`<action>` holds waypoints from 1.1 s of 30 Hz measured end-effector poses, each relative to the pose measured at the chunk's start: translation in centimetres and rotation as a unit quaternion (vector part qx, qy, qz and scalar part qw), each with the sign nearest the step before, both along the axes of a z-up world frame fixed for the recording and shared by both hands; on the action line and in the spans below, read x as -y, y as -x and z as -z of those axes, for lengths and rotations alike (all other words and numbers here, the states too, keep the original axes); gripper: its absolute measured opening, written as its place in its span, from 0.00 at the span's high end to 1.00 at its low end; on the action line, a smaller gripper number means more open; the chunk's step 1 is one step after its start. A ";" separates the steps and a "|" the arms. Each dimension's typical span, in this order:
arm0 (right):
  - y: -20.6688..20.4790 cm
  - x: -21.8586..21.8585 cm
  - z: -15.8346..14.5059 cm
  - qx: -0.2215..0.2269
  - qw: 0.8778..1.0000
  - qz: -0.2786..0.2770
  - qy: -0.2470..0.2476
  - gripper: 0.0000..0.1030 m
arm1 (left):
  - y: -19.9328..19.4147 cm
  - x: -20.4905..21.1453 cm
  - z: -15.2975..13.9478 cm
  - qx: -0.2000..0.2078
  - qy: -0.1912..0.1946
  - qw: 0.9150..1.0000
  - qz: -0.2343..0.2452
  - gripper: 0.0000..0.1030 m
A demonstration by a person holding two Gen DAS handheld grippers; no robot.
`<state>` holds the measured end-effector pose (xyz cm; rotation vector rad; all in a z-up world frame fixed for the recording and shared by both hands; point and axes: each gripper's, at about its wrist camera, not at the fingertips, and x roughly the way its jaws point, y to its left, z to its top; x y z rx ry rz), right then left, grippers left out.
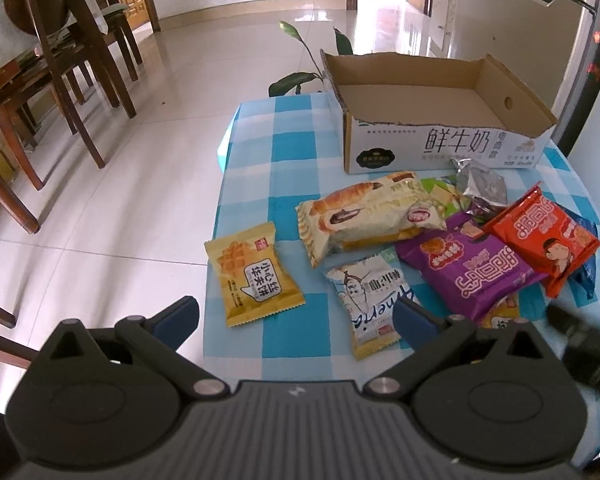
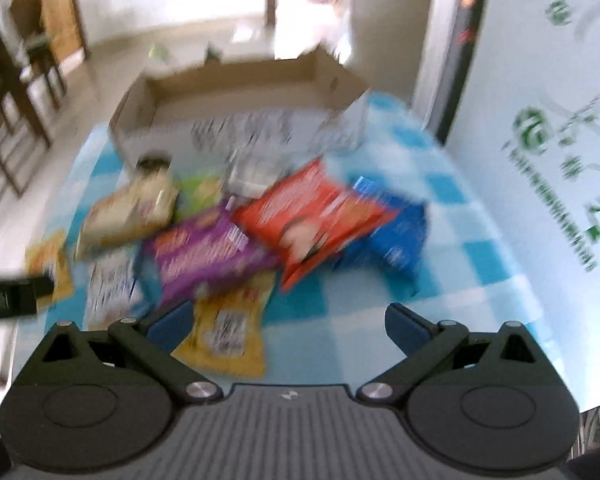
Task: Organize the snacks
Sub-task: 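Move both grippers over the snack pile toward the packets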
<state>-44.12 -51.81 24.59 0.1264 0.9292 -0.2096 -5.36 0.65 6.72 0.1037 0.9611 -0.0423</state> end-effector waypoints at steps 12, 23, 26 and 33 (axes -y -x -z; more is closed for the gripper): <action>-1.4 2.4 1.3 -0.070 0.996 0.032 -0.034 0.00 | 0.2 2.4 0.4 -0.006 -0.006 1.000 0.017 0.01; -1.6 1.2 1.5 -0.071 0.997 0.012 -0.012 0.00 | -0.1 3.6 1.4 -0.019 -0.012 1.000 0.016 0.01; -1.8 1.3 1.6 -0.074 0.997 0.013 -0.014 0.00 | -0.1 3.6 1.6 -0.022 -0.011 1.000 0.012 0.01; -1.9 0.8 1.9 -0.081 0.997 0.008 -0.005 0.00 | -0.3 3.5 1.9 -0.027 -0.015 0.999 0.007 0.01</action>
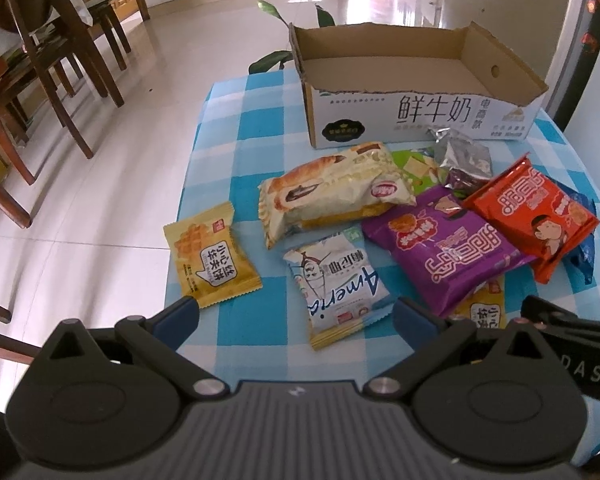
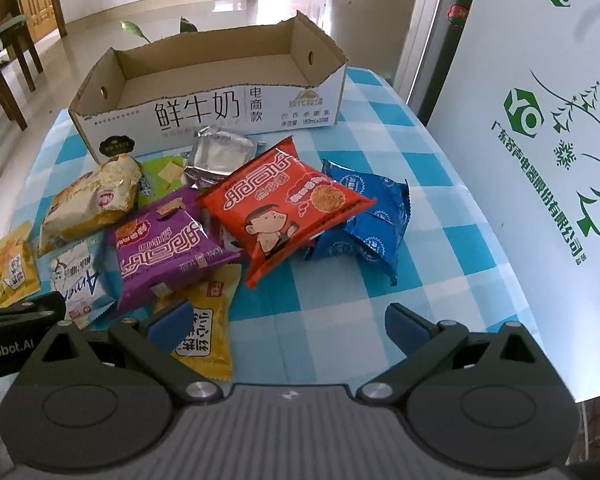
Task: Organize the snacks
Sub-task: 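Move both grippers over the snack pile toward the packets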
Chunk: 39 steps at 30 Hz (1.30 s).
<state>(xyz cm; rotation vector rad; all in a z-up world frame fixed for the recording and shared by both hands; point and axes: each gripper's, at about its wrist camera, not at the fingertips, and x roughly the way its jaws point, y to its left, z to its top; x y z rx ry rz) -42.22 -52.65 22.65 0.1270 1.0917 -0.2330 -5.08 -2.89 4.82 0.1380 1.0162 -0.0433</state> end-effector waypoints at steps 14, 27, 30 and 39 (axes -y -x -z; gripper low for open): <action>-0.2 -0.3 0.2 -0.005 1.000 -0.003 0.008 0.00 | -0.1 -0.1 0.2 -0.002 0.000 1.000 -0.002 0.02; -0.2 -0.3 0.3 -0.007 1.000 -0.002 0.013 0.00 | 0.0 0.1 0.4 -0.004 0.002 1.000 -0.002 0.03; -0.2 -0.3 0.4 -0.009 1.000 -0.003 0.017 0.01 | 0.0 0.1 0.4 -0.005 0.008 1.000 -0.001 0.03; -0.3 -0.4 0.6 -0.014 1.000 -0.003 0.024 0.01 | 0.0 0.2 0.3 -0.009 0.014 1.000 -0.002 0.03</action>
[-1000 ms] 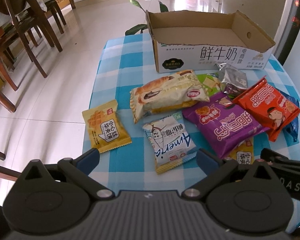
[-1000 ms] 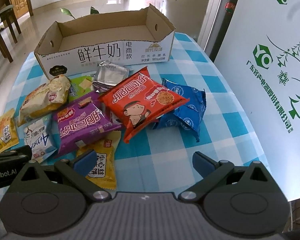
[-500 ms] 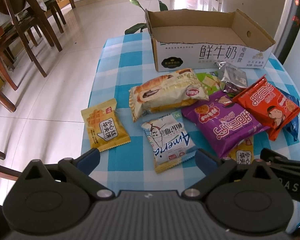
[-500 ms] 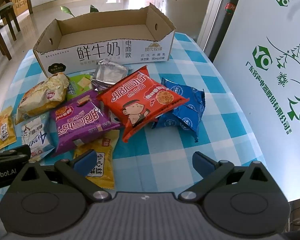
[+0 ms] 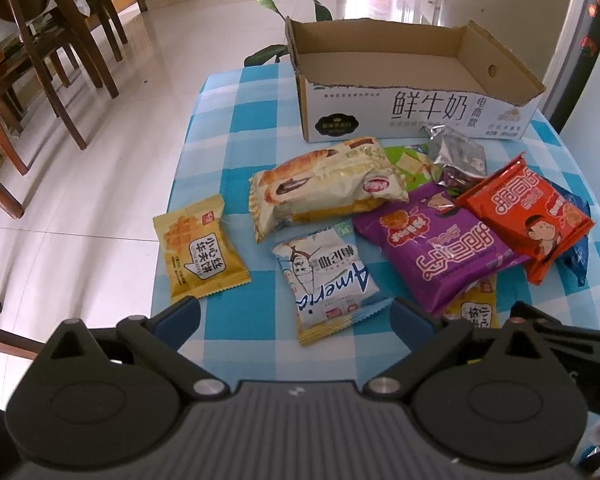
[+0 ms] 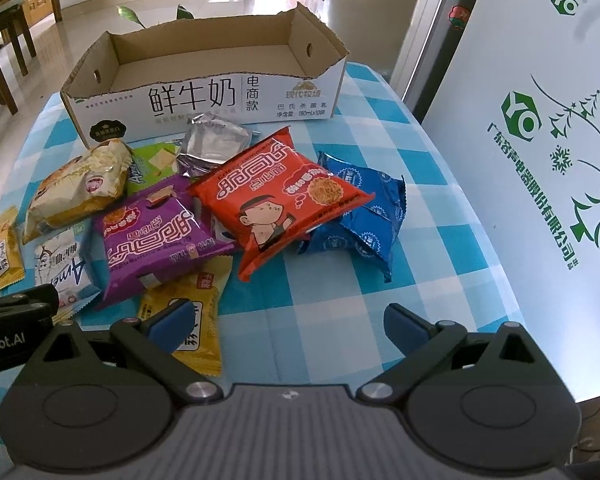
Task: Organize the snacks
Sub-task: 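Move both grippers over the snack pile toward the packets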
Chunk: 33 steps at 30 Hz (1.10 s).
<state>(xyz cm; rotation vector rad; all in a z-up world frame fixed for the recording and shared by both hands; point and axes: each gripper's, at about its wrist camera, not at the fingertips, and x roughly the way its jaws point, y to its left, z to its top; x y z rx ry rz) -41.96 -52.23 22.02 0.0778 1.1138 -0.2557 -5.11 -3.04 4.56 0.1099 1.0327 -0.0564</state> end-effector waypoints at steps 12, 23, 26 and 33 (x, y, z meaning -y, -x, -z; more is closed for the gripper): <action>0.0 0.0 0.2 0.000 1.000 -0.001 0.004 0.01 | 0.1 0.0 0.0 -0.001 0.005 1.000 0.006 0.03; 1.3 1.9 -1.7 0.086 0.994 0.011 -0.066 0.00 | -0.3 -2.0 -2.2 0.008 0.058 0.998 -0.002 0.02; 1.6 3.1 -2.5 0.106 0.990 0.023 -0.085 0.00 | -0.6 -2.6 -3.4 0.012 0.061 0.998 0.003 0.02; -0.3 4.6 -3.5 0.085 0.990 -0.028 -0.108 0.00 | -2.2 -2.8 -4.6 0.010 0.029 0.999 0.022 0.02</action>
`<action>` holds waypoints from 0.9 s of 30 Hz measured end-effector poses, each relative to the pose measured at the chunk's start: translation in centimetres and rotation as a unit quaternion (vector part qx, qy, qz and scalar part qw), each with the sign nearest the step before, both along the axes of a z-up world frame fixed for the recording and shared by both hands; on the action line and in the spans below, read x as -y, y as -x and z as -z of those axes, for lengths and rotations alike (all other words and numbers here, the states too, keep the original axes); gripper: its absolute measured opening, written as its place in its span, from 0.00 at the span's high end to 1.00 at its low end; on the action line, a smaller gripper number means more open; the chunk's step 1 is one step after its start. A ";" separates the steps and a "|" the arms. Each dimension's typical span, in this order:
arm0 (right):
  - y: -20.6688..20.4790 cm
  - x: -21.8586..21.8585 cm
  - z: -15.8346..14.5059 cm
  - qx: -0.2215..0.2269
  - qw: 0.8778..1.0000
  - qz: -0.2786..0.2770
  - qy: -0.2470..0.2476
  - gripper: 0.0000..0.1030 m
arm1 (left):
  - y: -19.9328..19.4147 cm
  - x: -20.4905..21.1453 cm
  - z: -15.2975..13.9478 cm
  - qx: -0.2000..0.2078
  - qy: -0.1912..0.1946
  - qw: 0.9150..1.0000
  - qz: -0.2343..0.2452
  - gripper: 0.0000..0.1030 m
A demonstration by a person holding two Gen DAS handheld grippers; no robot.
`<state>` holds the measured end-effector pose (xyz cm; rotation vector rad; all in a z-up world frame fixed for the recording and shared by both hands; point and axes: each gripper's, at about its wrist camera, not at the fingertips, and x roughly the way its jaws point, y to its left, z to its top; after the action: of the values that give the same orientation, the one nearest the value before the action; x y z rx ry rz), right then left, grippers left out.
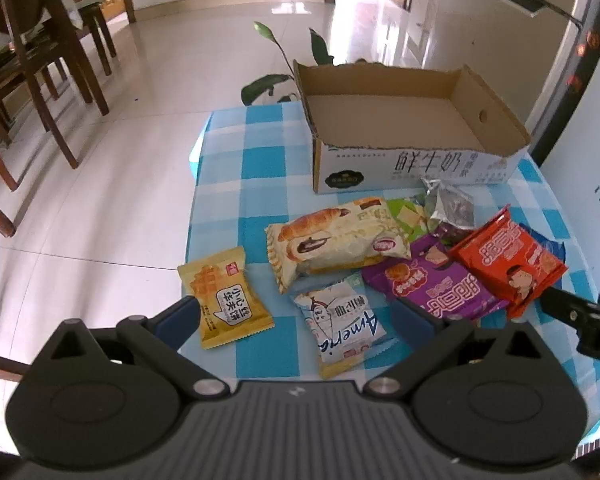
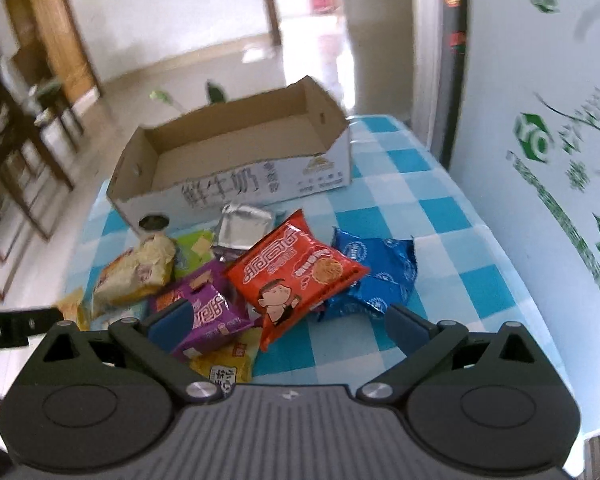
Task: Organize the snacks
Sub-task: 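Move both grippers over the snack pile toward the packets, then close the right gripper on the purple snack bag while the left gripper grasps the white Amerta packet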
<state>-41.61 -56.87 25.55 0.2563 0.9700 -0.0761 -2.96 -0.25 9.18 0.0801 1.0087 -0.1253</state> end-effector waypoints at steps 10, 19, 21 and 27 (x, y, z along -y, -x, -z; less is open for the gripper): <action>-0.5 1.5 2.1 -0.014 0.999 0.021 -0.045 0.05 | -1.4 -1.5 3.9 -0.054 0.059 0.996 -0.036 0.02; -1.6 -0.5 1.0 0.027 0.998 -0.029 -0.056 0.17 | -2.2 -0.2 6.0 -0.057 0.061 0.996 -0.029 0.02; -2.2 -1.4 0.8 0.035 0.996 -0.051 -0.062 0.18 | -2.5 0.0 6.8 -0.060 0.067 0.995 -0.032 0.02; -4.3 -4.1 1.5 0.029 0.992 -0.099 -0.072 0.24 | -3.0 0.2 8.6 -0.055 0.083 0.994 -0.043 0.02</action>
<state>-37.31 -52.79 24.06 0.2910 0.9388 0.1826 0.03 -0.45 0.54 -0.1222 1.1057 -0.1355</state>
